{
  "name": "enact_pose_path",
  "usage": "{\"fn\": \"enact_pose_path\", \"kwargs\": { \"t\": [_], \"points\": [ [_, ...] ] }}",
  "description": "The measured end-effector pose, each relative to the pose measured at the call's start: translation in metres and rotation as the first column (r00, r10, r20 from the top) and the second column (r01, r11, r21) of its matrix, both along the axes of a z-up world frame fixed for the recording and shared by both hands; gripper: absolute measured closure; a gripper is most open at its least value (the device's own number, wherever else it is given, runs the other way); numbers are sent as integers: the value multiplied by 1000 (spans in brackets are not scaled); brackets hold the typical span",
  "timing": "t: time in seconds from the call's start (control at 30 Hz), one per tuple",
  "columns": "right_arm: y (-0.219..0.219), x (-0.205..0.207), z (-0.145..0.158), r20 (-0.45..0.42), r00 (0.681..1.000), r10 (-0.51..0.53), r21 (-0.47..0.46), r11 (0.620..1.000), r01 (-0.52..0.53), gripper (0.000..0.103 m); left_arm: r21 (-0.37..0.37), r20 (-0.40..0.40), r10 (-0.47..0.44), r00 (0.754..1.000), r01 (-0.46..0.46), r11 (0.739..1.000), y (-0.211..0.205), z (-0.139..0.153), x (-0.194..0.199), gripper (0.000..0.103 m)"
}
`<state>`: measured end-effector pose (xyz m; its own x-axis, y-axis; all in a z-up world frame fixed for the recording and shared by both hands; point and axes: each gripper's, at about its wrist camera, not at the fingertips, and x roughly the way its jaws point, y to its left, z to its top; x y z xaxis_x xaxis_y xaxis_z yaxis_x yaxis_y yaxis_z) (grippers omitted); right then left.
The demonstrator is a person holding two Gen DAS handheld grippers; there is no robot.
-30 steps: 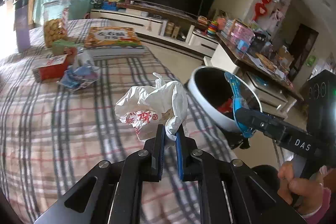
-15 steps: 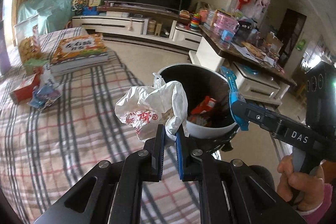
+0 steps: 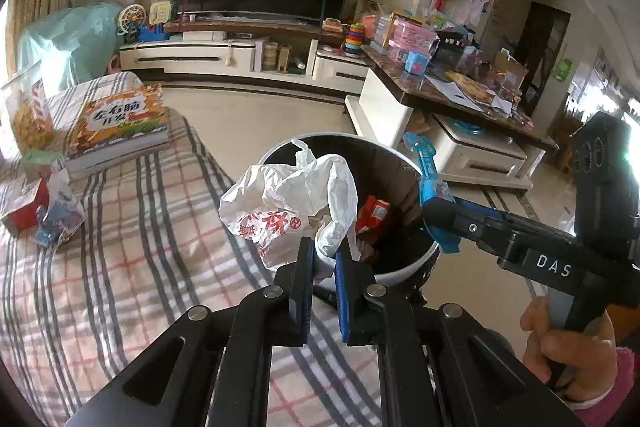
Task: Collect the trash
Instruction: 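Carry the white bag and blue package over the bin and open both tools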
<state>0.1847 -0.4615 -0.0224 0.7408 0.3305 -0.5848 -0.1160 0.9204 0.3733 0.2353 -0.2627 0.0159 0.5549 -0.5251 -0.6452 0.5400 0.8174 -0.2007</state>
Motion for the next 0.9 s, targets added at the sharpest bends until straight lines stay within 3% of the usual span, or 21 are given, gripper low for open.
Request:
{"fn": "enact_pose_path", "kwargs": {
  "t": [0.9],
  "points": [
    [-12,29,-5,-32,999,-8,-18,1000,8,60,17,-30,-21,999,21,1000,-36,-11,40,95]
  ]
}}
